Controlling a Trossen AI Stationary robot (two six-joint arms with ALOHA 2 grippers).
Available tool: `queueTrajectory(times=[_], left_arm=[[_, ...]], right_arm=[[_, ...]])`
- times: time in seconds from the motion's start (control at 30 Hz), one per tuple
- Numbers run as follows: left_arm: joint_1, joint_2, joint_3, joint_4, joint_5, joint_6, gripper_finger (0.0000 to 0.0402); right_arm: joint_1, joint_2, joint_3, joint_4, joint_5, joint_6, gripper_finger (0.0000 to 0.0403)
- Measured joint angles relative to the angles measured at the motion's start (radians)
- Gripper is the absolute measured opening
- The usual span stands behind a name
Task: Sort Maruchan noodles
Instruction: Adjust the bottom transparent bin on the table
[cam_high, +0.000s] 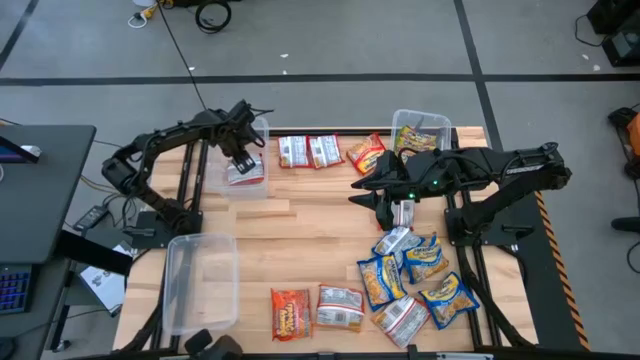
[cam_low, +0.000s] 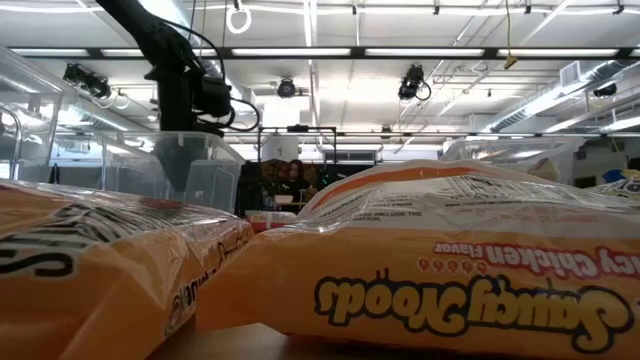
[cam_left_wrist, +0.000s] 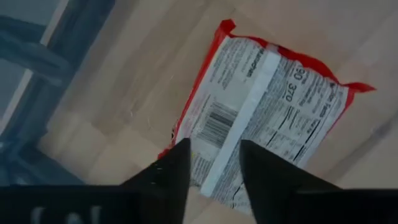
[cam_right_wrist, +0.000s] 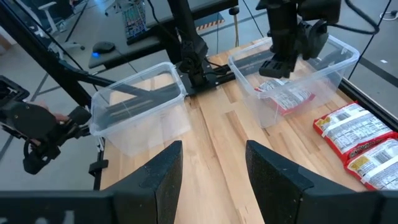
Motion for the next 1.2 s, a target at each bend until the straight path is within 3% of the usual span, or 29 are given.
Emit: queueTrajectory(times=[0.17,0.33,0.53,0.73,0.87,1.0,1.2], left_arm=[[-0.007,0.002,0.0,0.002,-0.006,0.083,0.0194],[-0.039,0.002,0.0,-0.022,-0.035,0.253,0.02],[-0.077,0.002,0.05,-0.109,-0.114,0.288,0.0201],[-0.127,-0.018,0.1,-0.224,-0.202,0.106,0.0201],[-0.132,-0.059,0.056,-0.186,-0.188,-0.086,0.0193],[-0.119,-0.113,-0.017,-0.153,-0.183,-0.169,0.0182],[-0.149,-0.269,0.05,-0.29,-0.119,-0.269,0.0176]], right_arm=[[0.0,0.0,0.0,0.0,0.0,-0.005,0.0181],[0.0,0.0,0.0,0.0,0.0,-0.007,0.0181],[0.0,0.0,0.0,0.0,0.0,-0.007,0.0181],[0.0,0.0,0.0,-0.004,-0.001,-0.008,0.0181],[0.002,0.0,0.0,-0.035,-0.001,0.004,0.0181],[0.022,0.0,0.0,-0.076,0.0,0.035,0.0181],[0.034,0.0,0.0,-0.083,0.0,0.018,0.0181]])
